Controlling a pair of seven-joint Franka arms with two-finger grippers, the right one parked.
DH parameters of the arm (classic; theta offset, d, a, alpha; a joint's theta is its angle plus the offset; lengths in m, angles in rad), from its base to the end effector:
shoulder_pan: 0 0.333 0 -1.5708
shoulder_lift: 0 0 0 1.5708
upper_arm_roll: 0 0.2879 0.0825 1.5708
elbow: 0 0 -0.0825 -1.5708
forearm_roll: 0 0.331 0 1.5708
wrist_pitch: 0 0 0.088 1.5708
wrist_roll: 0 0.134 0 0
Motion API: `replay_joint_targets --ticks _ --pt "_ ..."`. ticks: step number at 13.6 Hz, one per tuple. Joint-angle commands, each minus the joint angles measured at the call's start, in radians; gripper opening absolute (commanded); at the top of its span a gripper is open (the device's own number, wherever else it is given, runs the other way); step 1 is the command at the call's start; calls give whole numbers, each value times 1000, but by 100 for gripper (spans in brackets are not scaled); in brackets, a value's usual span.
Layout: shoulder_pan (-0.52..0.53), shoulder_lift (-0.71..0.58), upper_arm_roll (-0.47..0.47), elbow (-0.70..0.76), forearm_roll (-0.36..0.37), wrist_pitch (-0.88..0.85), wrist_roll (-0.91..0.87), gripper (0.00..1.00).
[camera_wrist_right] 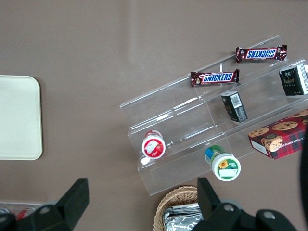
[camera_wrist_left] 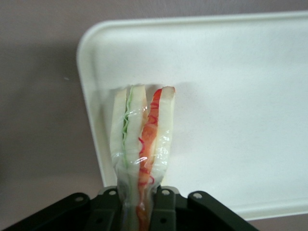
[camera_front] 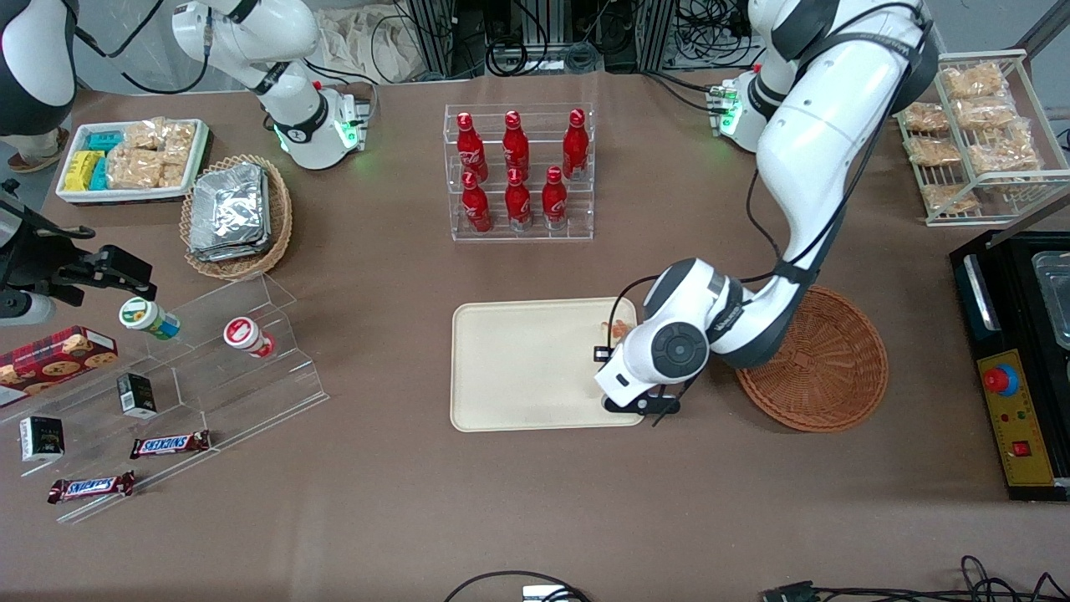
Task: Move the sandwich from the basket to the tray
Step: 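Carry the sandwich with the left gripper over to the cream tray, then lower the sandwich onto the tray and open the left gripper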
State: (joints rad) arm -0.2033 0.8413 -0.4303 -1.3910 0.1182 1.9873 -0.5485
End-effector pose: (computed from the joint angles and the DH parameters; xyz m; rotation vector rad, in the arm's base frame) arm 0.5485 -0.3341 0.2079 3.0235 -0.0620 -0.4062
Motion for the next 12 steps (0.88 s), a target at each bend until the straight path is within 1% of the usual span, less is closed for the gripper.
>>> replay_joint_targets --ticks 1,2,4,6,7,8,9,10,12 --pt "-25 10 2 32 17 -28 -57 94" --pt "-24 9 2 24 17 -38 -76 100" --pt "-22 -10 2 35 18 -94 -79 100" --pt "-12 -75 4 40 18 -160 -79 100" --pt "-11 -124 22 40 18 -207 -77 100" --pt "-5 -177 62 29 15 -293 -74 100" --pt "-4 -226 80 15 15 -389 -67 99" --pt "28 -276 85 -34 15 -410 -67 99" --pt "120 -438 78 -222 0 -314 -62 98"
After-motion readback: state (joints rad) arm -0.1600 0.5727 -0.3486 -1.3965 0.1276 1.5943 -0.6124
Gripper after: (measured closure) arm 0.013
